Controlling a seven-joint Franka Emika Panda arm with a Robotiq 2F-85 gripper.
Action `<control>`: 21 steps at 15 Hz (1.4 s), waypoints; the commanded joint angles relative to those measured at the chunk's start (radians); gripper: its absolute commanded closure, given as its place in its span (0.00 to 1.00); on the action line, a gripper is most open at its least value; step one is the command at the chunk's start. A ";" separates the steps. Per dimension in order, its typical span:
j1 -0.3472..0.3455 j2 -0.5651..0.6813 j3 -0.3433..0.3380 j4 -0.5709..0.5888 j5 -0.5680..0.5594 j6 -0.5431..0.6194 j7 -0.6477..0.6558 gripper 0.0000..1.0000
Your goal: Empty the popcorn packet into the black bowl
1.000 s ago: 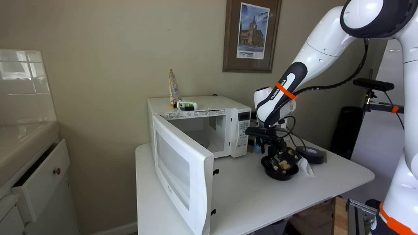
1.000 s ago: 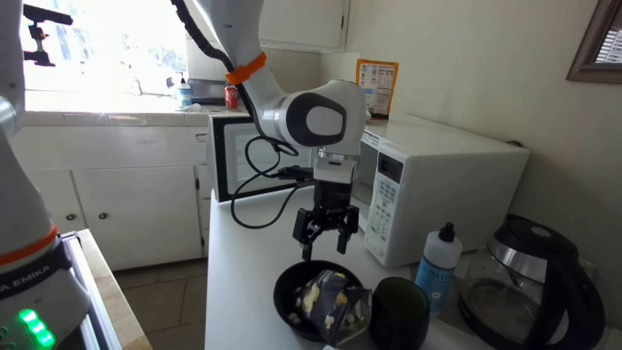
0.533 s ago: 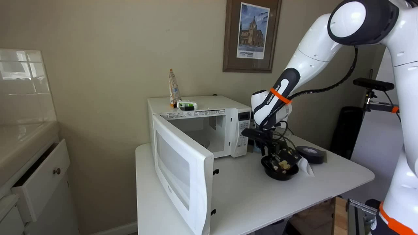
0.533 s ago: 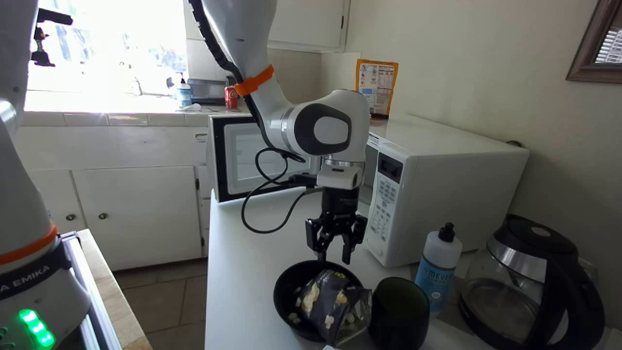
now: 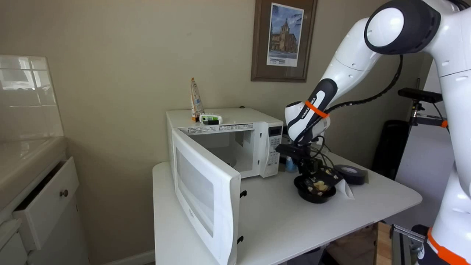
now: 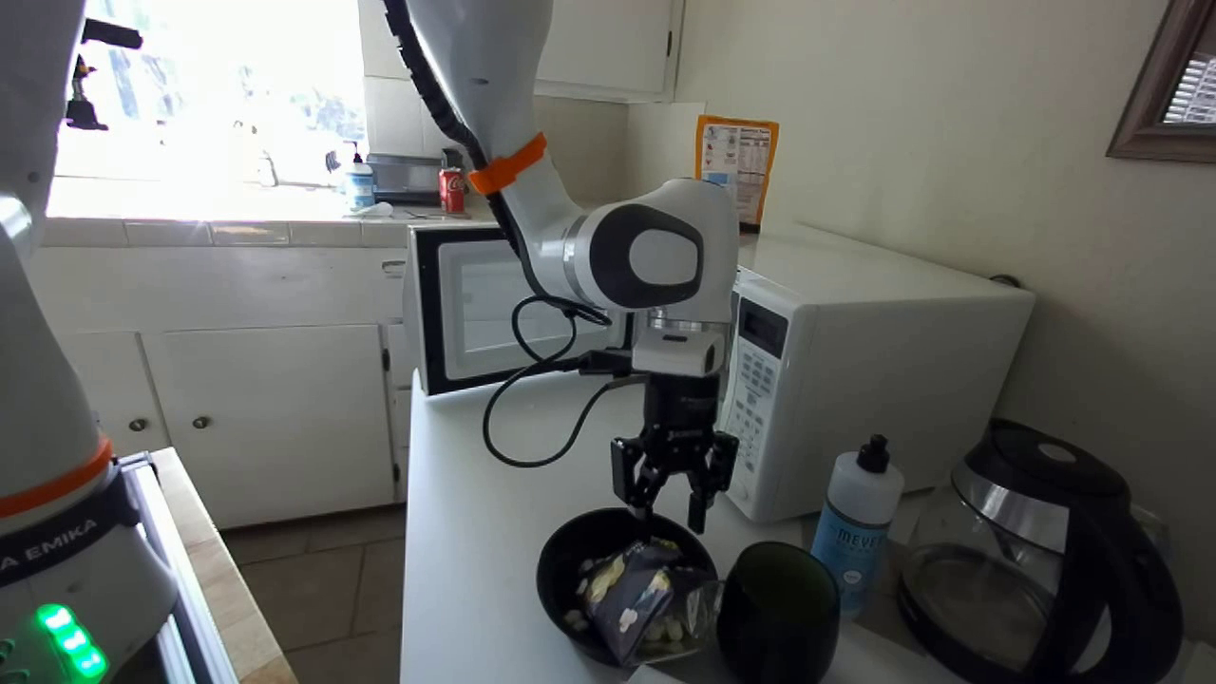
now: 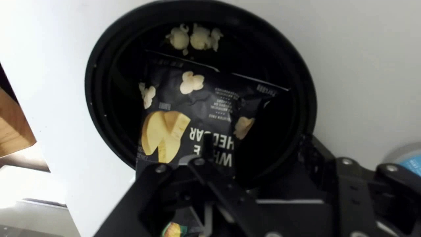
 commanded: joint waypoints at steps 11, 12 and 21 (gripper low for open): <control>0.027 -0.033 -0.039 -0.027 -0.110 -0.063 0.024 0.47; 0.028 -0.038 -0.042 -0.029 -0.117 -0.062 0.029 0.52; 0.022 -0.086 -0.057 -0.059 -0.185 -0.068 0.056 0.72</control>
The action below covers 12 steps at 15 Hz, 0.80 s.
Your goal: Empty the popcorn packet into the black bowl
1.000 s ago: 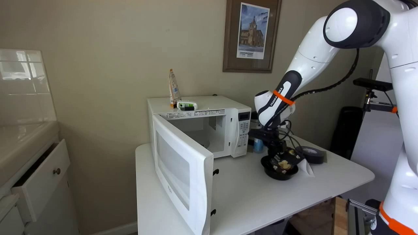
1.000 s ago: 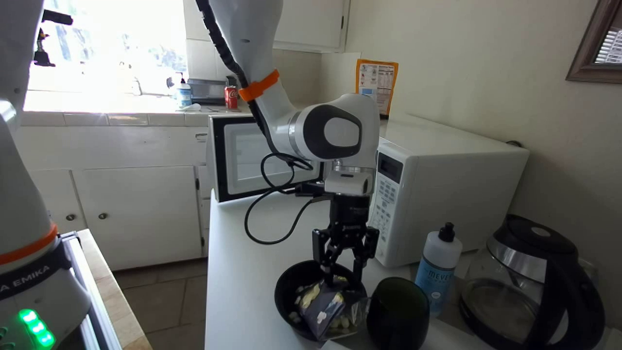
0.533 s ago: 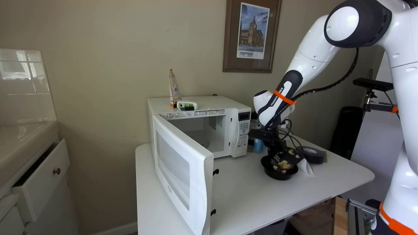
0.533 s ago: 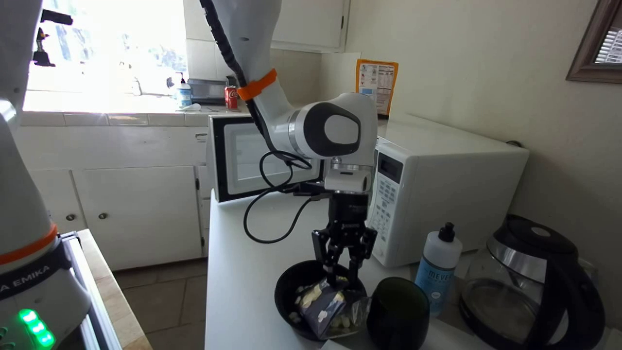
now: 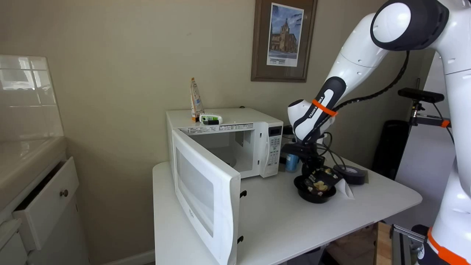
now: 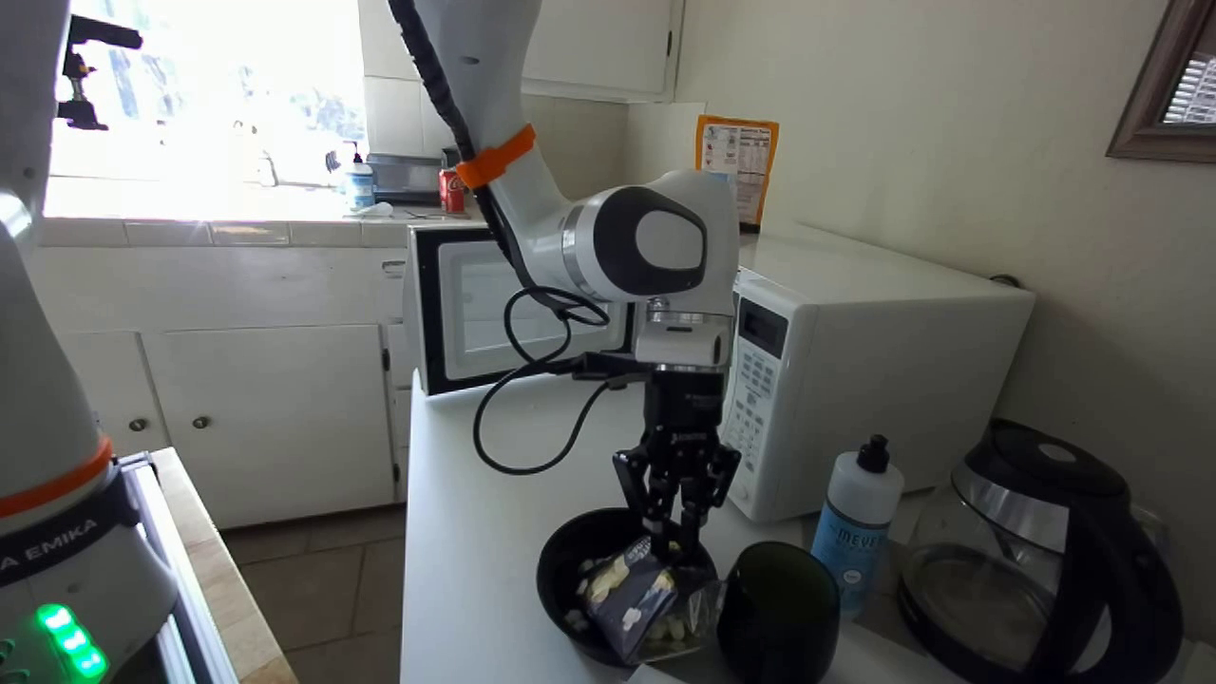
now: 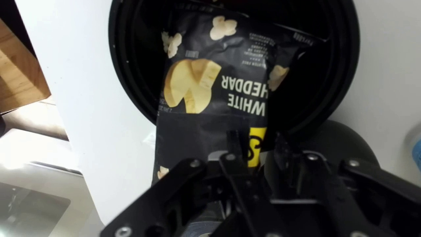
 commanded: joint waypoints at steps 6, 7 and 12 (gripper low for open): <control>0.001 -0.084 -0.007 -0.065 -0.098 -0.017 0.067 0.84; 0.000 -0.090 -0.006 -0.070 -0.105 -0.017 0.070 0.91; -0.008 -0.101 0.009 -0.080 -0.109 -0.019 0.062 1.00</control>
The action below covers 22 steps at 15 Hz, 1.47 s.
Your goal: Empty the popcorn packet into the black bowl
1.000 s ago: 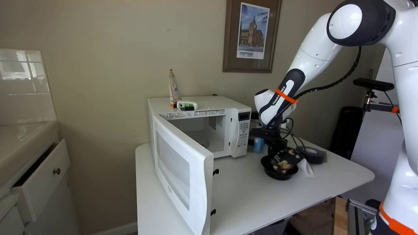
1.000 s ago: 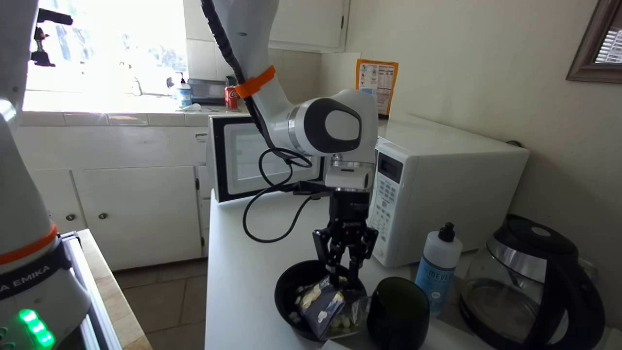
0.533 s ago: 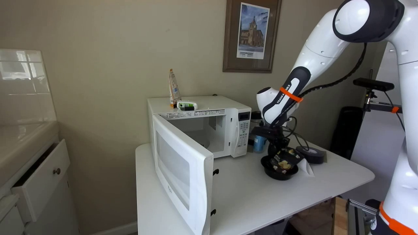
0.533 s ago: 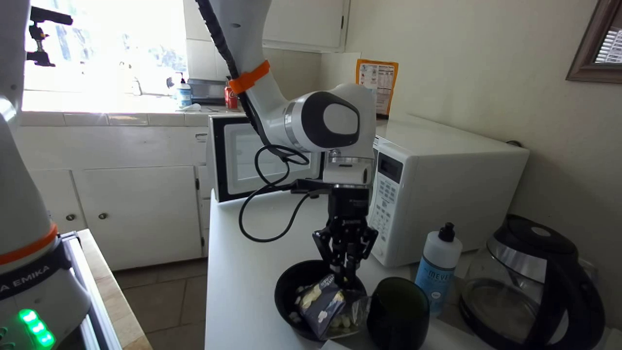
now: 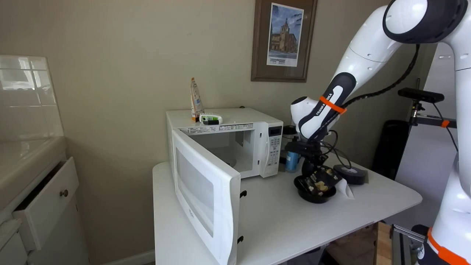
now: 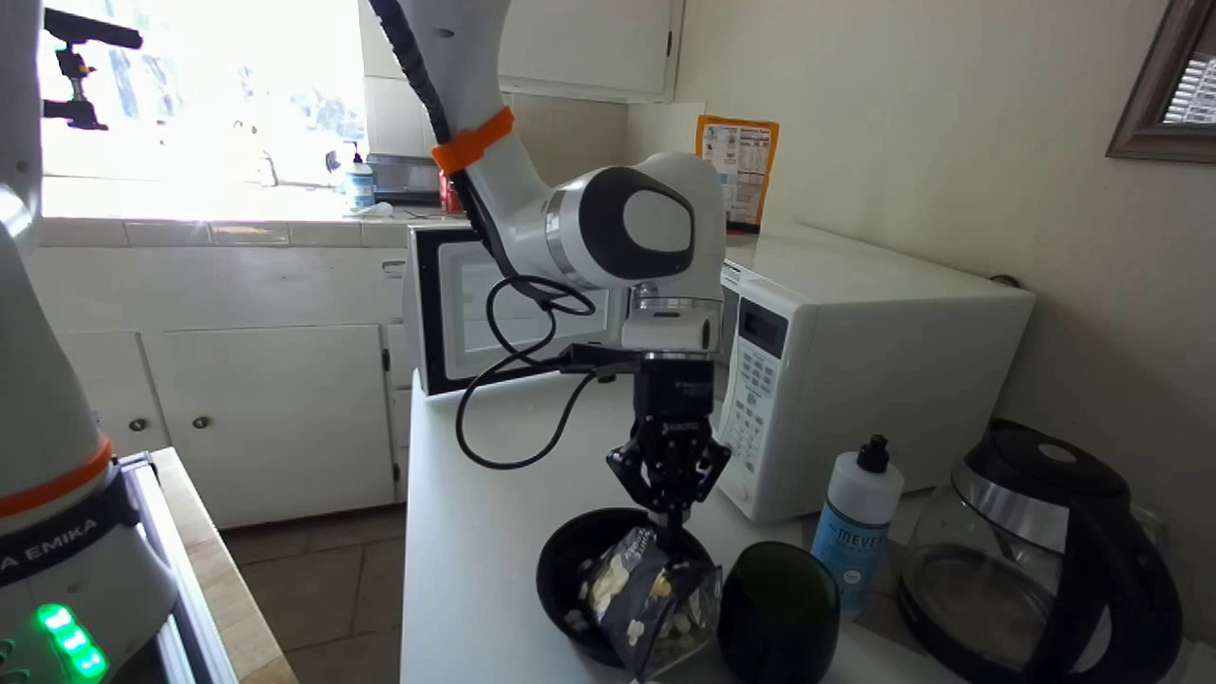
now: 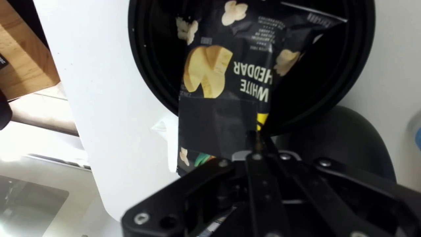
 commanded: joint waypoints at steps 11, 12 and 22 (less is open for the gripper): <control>-0.167 -0.089 0.042 -0.020 0.236 -0.040 -0.450 1.00; -0.181 -0.096 0.047 -0.018 0.283 -0.050 -0.523 1.00; -0.215 -0.161 0.049 0.091 0.510 -0.424 -0.884 1.00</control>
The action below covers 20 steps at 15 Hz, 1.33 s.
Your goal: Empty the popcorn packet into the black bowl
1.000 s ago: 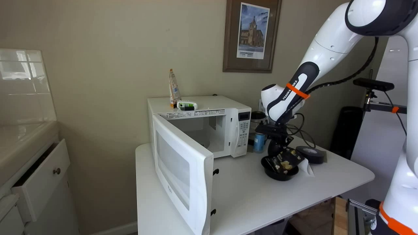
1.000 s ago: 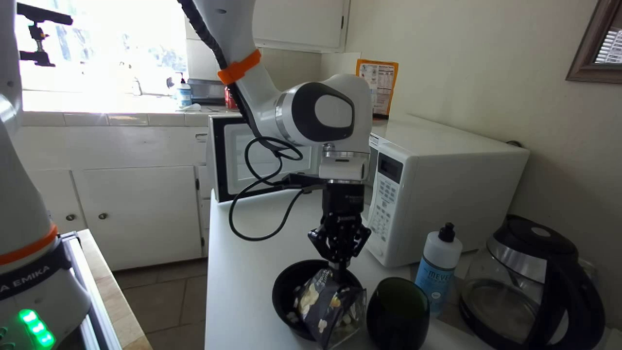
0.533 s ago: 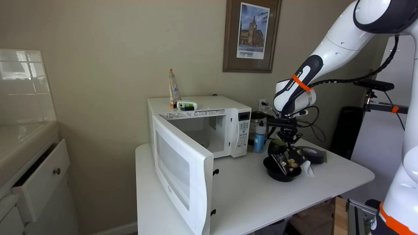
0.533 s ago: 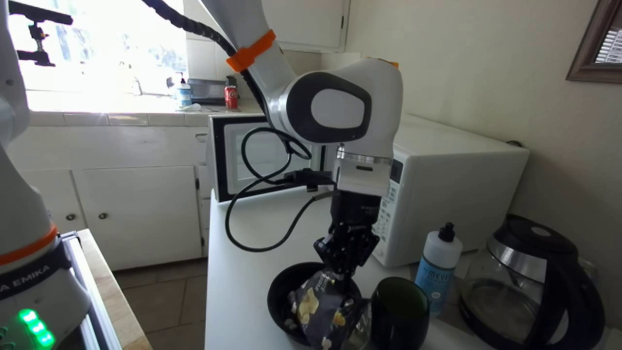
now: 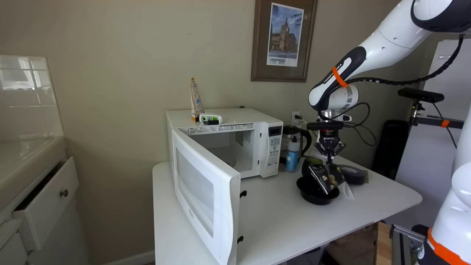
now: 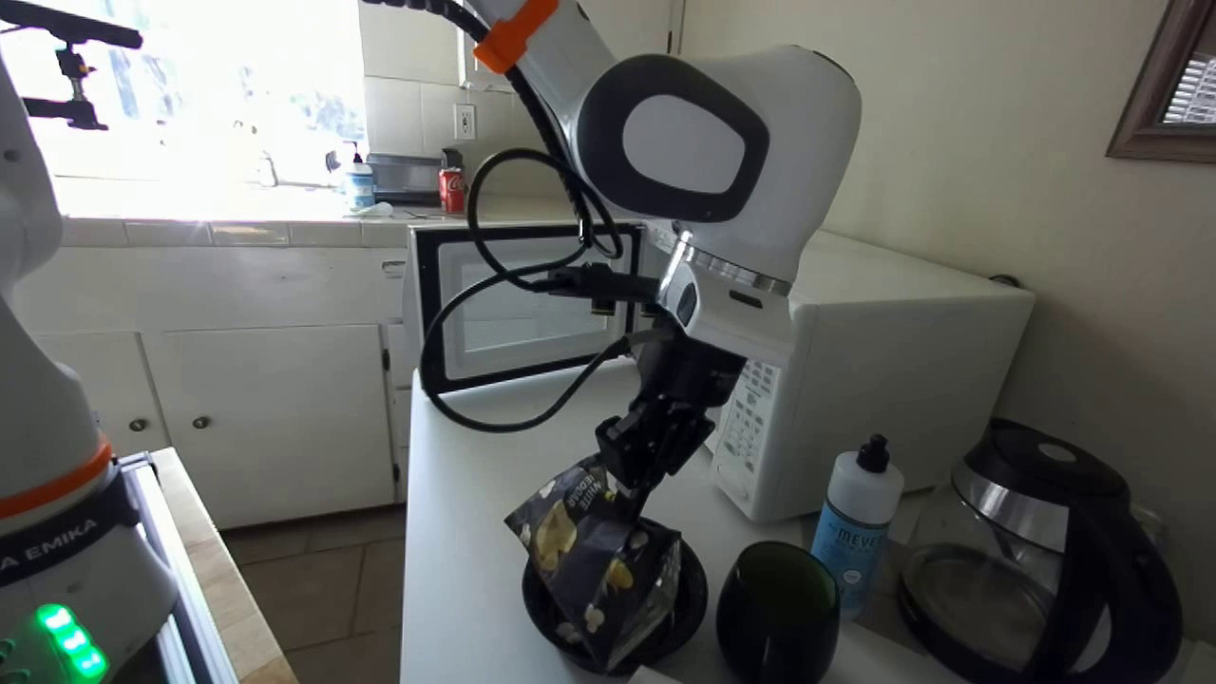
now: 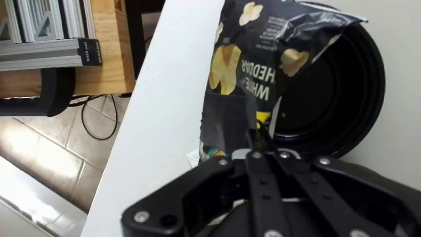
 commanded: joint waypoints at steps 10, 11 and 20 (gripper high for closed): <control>0.019 0.020 0.087 0.125 0.102 -0.275 -0.278 1.00; 0.021 0.041 0.093 0.143 0.100 -0.310 -0.299 1.00; 0.025 0.281 0.117 0.361 0.131 -0.515 -0.390 1.00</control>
